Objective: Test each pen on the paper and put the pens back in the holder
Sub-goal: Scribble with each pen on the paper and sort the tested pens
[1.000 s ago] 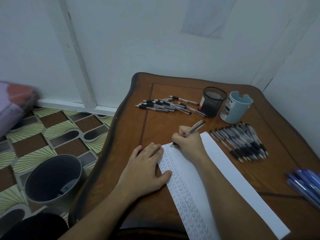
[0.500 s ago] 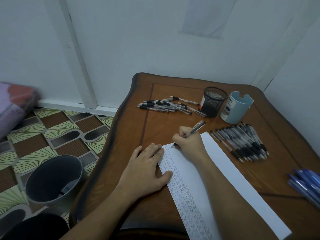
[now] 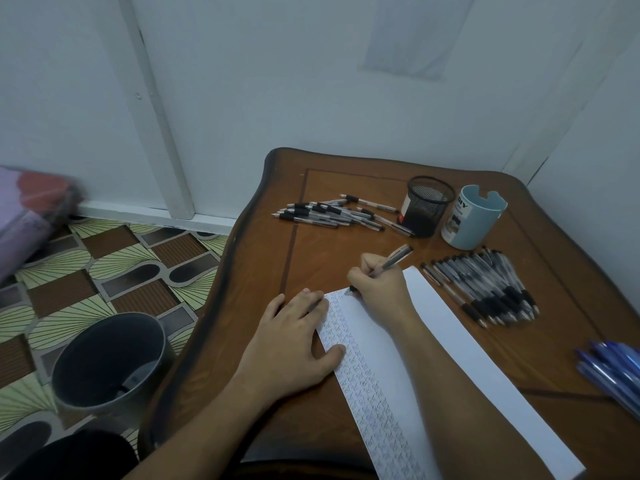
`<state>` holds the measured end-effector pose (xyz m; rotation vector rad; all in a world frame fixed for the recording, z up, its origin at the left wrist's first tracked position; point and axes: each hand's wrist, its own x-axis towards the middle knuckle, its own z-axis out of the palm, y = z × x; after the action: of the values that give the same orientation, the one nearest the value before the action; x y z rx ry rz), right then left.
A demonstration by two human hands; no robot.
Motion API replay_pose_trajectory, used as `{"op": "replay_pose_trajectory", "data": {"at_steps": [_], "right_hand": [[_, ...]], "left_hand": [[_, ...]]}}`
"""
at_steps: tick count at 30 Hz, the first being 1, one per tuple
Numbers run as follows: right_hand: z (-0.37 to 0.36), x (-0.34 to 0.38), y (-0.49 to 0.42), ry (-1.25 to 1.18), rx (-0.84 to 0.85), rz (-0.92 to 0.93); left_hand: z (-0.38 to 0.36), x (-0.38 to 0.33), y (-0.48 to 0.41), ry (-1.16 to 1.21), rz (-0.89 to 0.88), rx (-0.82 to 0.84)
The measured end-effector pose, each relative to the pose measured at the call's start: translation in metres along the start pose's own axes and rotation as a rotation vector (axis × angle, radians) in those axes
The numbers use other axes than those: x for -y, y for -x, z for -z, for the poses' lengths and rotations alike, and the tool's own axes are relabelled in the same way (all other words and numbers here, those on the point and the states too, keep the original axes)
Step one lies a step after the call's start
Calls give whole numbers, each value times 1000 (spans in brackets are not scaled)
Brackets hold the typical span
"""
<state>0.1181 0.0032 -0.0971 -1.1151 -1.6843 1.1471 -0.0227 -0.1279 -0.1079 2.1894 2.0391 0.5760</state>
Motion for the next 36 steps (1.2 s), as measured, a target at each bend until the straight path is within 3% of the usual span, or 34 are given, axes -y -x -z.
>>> {"op": "replay_pose_trajectory", "data": {"at_steps": [5,15,18,22,28,33,36], "right_hand": [[9,7,-4,-254,-179,-160],[33,21,-3,-446,-263,-268],[51,28,-3,-184,-200,-249],[81,29,-9,532,-75,-162],[113,31,-10,1263,-33,-278],[99,33,-10,1453,-26,-144],[79,26,-29,1201,-30,26]], "left_hand": [[2,-1,0,3,6,13],[6,-3,0,-37,36,62],[7,-3,0,-32,39,71],[6,-3,0,-26,32,63],[6,-4,0,-7,26,44],[4,-4,0,-14,32,38],[4,-4,-1,-18,35,41]]}}
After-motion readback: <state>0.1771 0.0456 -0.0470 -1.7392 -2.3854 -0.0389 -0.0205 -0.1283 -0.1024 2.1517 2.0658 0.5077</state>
